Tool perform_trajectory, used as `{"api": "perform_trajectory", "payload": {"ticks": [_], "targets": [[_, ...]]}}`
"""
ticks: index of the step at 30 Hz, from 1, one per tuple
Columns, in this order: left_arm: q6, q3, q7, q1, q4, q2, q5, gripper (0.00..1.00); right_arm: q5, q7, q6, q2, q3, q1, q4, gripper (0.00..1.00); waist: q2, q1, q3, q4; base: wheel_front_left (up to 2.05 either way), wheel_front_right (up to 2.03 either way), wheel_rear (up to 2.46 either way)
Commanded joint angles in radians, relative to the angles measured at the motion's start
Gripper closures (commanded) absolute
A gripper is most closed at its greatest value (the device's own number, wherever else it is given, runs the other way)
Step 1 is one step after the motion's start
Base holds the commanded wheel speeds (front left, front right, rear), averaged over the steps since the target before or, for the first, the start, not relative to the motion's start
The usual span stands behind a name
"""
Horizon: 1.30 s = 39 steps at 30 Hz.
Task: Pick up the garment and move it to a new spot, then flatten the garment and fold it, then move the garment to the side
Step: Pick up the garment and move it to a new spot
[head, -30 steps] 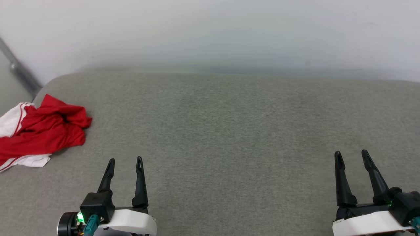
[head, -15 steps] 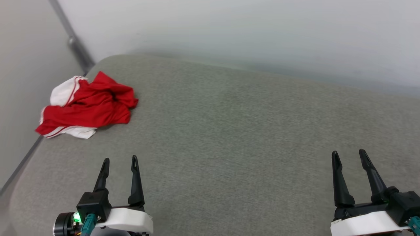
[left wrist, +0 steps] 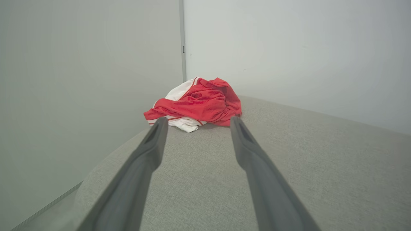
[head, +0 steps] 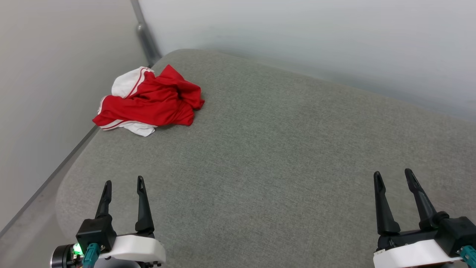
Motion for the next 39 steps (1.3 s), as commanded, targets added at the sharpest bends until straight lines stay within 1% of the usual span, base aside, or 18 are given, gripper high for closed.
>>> {"api": "perform_trajectory", "payload": {"ticks": [1, 6, 10, 13, 17, 23, 27, 31, 33, 35, 37, 39], "targets": [[0.002, 0.007, -0.003, 0.005, -0.001, -0.001, -0.001, 0.00, -0.006, -0.002, 0.000, 0.001, 0.001, 0.000, -0.001, 0.00, 0.0000, 0.0000, 0.000, 0.017, 0.00, 0.00, 0.00], [0.003, 0.012, -0.003, 0.010, 0.003, -0.001, -0.006, 0.00, -0.010, -0.002, 0.000, 0.001, 0.006, -0.003, 0.001, 0.00, 0.0000, 0.0000, 0.000, 0.024, 0.00, 0.00, 0.00], [-0.012, 0.036, -0.003, -0.031, 0.017, -0.001, -0.015, 0.00, -0.022, -0.002, 0.000, 0.000, 0.006, -0.015, -0.005, 0.00, 0.0000, 0.0000, 0.016, 0.012, 0.00, 0.00, 0.00], [-0.048, 0.072, -0.003, -0.093, 0.033, 0.010, -0.004, 0.00, -0.040, -0.002, 0.000, 0.001, 0.004, -0.025, -0.012, 0.00, 0.0000, 0.0000, 0.043, -0.002, 0.00, 0.00, 0.00], [-0.094, 0.143, -0.003, -0.225, 0.053, 0.050, -0.010, 0.00, -0.078, -0.002, 0.000, 0.000, -0.007, -0.051, -0.027, 0.00, 0.0000, 0.0000, 0.100, -0.033, 0.00, 0.00, 0.00], [-0.162, 0.240, -0.003, -0.434, 0.102, 0.112, -0.042, 0.00, -0.138, -0.002, 0.000, 0.000, -0.026, -0.106, -0.056, 0.00, 0.0000, 0.0000, 0.219, -0.084, 0.00, 0.00, 0.00], [-0.190, 0.290, -0.003, -0.555, 0.152, 0.168, -0.055, 0.00, -0.160, -0.002, 0.000, 0.000, -0.047, -0.152, -0.081, 0.00, 0.0000, 0.0000, 0.306, -0.122, 0.00, 0.00, 0.00], [-0.215, 0.339, -0.003, -0.662, 0.222, 0.239, -0.089, 0.00, -0.180, -0.002, 0.000, 0.000, -0.052, -0.188, -0.109, 0.00, 0.0000, 0.0000, 0.381, -0.157, 0.00, 0.00, 0.00], [-0.227, 0.341, -0.001, -0.710, 0.277, 0.292, -0.096, 0.00, -0.189, -0.002, 0.000, 0.000, -0.059, -0.200, -0.126, 0.00, 0.0000, 0.0000, 0.413, -0.171, 0.00, 0.00, 0.00], [-0.238, 0.336, 0.017, -0.769, 0.332, 0.333, -0.126, 0.00, -0.194, -0.002, 0.000, 0.000, -0.066, -0.210, -0.139, 0.00, 0.0000, 0.0000, 0.440, -0.182, 0.00, 0.00, 0.00], [-0.246, 0.314, 0.053, -0.812, 0.383, 0.392, -0.129, 0.00, -0.198, -0.002, 0.000, 0.000, -0.069, -0.219, -0.154, 0.00, 0.0000, 0.0000, 0.463, -0.192, 0.00, 0.00, 0.00], [-0.251, 0.300, 0.103, -0.860, 0.429, 0.432, -0.172, 0.00, -0.200, -0.002, 0.000, 0.000, -0.071, -0.235, -0.166, 0.00, 0.0000, 0.0000, 0.483, -0.202, 0.00, 0.00, 0.00]]}}
